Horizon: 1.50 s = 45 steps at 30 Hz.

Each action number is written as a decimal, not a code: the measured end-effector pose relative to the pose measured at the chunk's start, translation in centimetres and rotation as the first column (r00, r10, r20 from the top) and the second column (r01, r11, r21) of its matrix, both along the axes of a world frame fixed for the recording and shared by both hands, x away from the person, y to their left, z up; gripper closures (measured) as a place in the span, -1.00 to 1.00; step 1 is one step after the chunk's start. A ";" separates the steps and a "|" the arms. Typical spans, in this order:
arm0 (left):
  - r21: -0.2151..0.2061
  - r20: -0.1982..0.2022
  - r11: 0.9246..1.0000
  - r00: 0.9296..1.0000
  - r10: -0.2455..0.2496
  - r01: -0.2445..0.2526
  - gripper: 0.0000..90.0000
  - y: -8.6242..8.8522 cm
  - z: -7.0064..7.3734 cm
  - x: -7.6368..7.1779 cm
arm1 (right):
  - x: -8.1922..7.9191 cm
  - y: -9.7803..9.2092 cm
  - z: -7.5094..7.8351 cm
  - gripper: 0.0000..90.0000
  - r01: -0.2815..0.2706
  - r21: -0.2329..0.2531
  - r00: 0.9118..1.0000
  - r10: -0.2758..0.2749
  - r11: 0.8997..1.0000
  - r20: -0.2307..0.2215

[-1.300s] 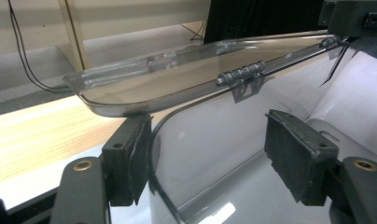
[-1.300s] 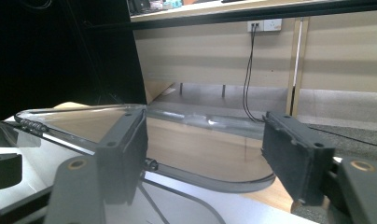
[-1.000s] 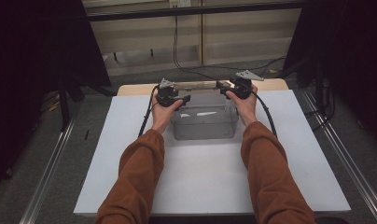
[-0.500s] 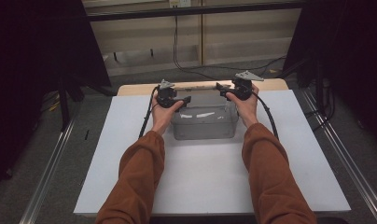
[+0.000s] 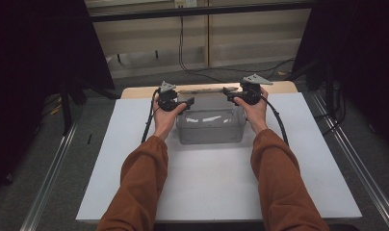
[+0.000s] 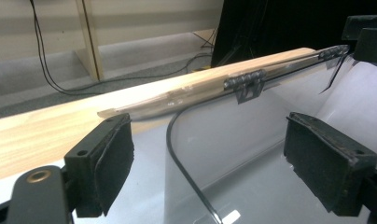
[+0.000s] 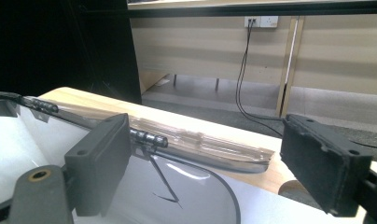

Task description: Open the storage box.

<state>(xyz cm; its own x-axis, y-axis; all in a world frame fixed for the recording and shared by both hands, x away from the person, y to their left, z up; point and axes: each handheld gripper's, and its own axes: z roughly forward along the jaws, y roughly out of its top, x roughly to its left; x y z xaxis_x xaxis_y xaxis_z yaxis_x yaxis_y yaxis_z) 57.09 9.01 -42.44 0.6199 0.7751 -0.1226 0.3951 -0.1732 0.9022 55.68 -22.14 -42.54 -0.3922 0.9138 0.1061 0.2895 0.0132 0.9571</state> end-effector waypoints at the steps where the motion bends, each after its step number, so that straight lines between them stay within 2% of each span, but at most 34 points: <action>1: -0.006 0.002 1.000 1.000 0.004 -0.004 -0.67 0.0 0.0 0.0 | -0.1 0.0 0.1 -0.66 0.001 -0.004 1.000 -0.001 1.000 0.000; 6: -0.006 0.007 1.000 1.000 0.003 -0.003 -0.73 -0.1 0.2 -0.3 | -0.4 0.0 0.4 -0.70 0.002 0.007 1.000 -0.002 1.000 0.005; 10: -0.015 0.036 1.000 0.999 -0.002 0.002 -0.75 0.1 0.4 -0.6 | -0.9 -0.1 0.6 -0.73 0.001 0.018 1.000 -0.002 1.000 0.015; 14: -0.002 0.044 1.000 0.999 0.000 0.000 -0.78 0.1 0.5 -0.7 | -1.3 -0.2 0.7 -0.77 -0.005 0.012 1.000 0.004 1.000 0.020; 18: 0.002 0.073 1.000 0.997 -0.004 0.004 -0.80 0.0 0.9 -0.9 | -1.8 -0.2 1.1 -0.80 -0.010 0.017 0.999 0.010 1.000 0.031; 23: -0.021 0.089 1.000 0.996 -0.003 0.005 -0.85 0.0 1.2 -1.4 | -2.1 0.0 1.5 -0.84 -0.016 -0.001 0.999 0.016 1.000 0.041; 27: -0.027 0.088 1.000 0.996 -0.001 0.003 -0.86 -0.1 1.3 -1.9 | -2.6 0.1 1.6 -0.86 -0.028 0.005 0.998 0.028 1.000 0.049; 30: -0.036 0.098 0.999 0.995 -0.005 0.009 -0.88 -0.3 1.5 -2.2 | -3.0 0.2 1.7 -0.89 -0.029 0.000 0.998 0.029 1.000 0.061; 32: -0.028 0.117 1.000 0.993 -0.002 0.006 -0.89 -0.2 1.8 -2.6 | -3.2 0.3 1.8 -0.90 -0.035 0.003 0.998 0.035 0.999 0.061; 36: -0.045 0.141 0.999 0.990 -0.008 0.014 -0.93 0.1 2.2 -3.2 | -3.8 0.2 2.0 -0.90 -0.036 0.000 0.997 0.036 0.999 0.069; 41: -0.068 0.149 0.997 0.989 -0.012 0.023 -0.95 0.8 2.5 -4.1 | -4.7 0.1 2.3 -0.91 -0.039 -0.004 0.996 0.040 0.999 0.083; 45: -0.053 0.169 0.998 0.986 -0.008 0.017 -0.95 1.1 2.7 -4.7 | -5.4 0.0 2.7 -0.91 -0.040 -0.017 0.995 0.042 0.999 0.092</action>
